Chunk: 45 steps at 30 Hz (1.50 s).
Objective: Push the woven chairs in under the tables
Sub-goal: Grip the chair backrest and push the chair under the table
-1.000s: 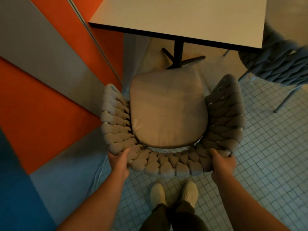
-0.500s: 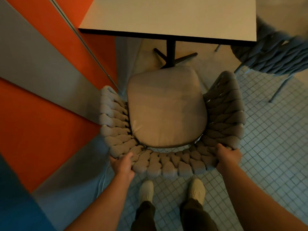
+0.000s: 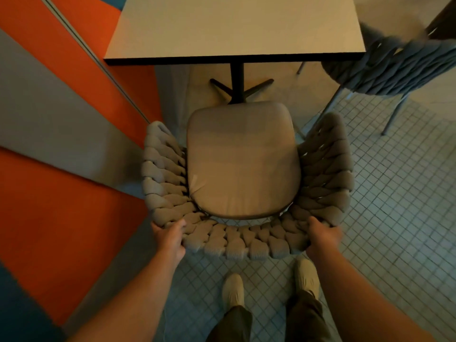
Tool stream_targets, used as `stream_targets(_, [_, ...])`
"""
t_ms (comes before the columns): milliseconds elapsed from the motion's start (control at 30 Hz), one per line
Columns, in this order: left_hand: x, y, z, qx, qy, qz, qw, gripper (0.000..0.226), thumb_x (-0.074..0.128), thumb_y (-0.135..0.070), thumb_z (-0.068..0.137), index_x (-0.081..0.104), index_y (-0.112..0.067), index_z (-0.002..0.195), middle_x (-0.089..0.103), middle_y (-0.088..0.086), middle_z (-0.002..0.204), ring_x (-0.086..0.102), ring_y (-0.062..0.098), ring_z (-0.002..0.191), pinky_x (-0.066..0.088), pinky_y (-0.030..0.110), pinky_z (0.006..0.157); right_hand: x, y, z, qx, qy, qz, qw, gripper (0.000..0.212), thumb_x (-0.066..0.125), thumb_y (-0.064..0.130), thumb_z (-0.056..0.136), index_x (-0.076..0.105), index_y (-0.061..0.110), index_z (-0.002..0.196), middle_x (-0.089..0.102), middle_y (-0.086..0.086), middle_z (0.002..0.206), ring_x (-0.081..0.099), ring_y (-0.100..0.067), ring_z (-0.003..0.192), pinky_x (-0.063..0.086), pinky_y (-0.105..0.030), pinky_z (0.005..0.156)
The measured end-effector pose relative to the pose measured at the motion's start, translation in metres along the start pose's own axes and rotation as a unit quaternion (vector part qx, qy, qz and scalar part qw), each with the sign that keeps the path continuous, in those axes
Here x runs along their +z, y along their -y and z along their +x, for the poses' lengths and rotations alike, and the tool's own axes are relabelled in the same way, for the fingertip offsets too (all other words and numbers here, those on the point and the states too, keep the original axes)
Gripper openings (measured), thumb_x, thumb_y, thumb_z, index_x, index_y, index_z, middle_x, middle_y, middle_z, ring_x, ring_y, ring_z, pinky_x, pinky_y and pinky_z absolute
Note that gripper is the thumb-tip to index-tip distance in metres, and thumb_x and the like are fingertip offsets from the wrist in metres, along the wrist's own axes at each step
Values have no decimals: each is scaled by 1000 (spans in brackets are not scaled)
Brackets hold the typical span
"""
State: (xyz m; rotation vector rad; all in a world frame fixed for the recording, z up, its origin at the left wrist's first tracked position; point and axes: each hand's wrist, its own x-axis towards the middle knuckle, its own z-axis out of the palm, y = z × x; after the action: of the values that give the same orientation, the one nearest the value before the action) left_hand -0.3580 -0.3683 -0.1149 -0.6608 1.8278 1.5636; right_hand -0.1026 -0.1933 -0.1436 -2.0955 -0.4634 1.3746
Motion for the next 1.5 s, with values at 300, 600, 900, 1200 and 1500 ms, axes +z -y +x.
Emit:
stream_targets(300, [-15, -21, 16, 11, 45, 34, 998, 92, 60, 19, 86, 29, -34, 154, 49, 16, 148, 54, 40, 129, 49, 62, 96, -3, -30, -26, 20, -24, 4, 1000, 56, 70, 11, 87, 44, 11, 137, 55, -19, 133, 57, -41, 118, 51, -57, 94])
stream_targets(600, [-47, -12, 21, 12, 18, 20, 1000, 93, 61, 20, 84, 29, -29, 156, 51, 17, 146, 55, 39, 127, 50, 59, 93, -6, -50, -47, 15, -16, 11, 1000, 50, 71, 9, 85, 51, 11, 131, 60, -18, 127, 60, -40, 113, 53, -55, 89])
stream_targets(900, [-75, -20, 28, 42, 21, 39, 998, 83, 69, 14, 82, 38, -24, 148, 55, 16, 142, 61, 34, 117, 56, 44, 74, -1, -65, -64, 4, 18, -2, 1000, 50, 71, 14, 82, 53, 16, 129, 62, -15, 125, 62, -38, 112, 54, -60, 88])
stream_targets(1200, [-78, 2, 6, -25, 30, 47, 998, 95, 76, 2, 84, 26, -39, 153, 51, 10, 148, 59, 38, 123, 51, 71, 89, -3, -67, -69, 79, 47, 63, 994, 53, 69, 8, 86, 48, 14, 135, 62, -16, 122, 64, -37, 105, 53, -57, 91])
stream_targets(1500, [-74, -17, 30, -18, 26, 56, 998, 90, 62, 6, 94, 16, -36, 158, 38, 13, 158, 52, 43, 130, 47, 72, 91, 17, -67, -74, 85, 74, 58, 992, 58, 66, 6, 89, 42, 16, 141, 58, -18, 132, 62, -40, 113, 52, -60, 92])
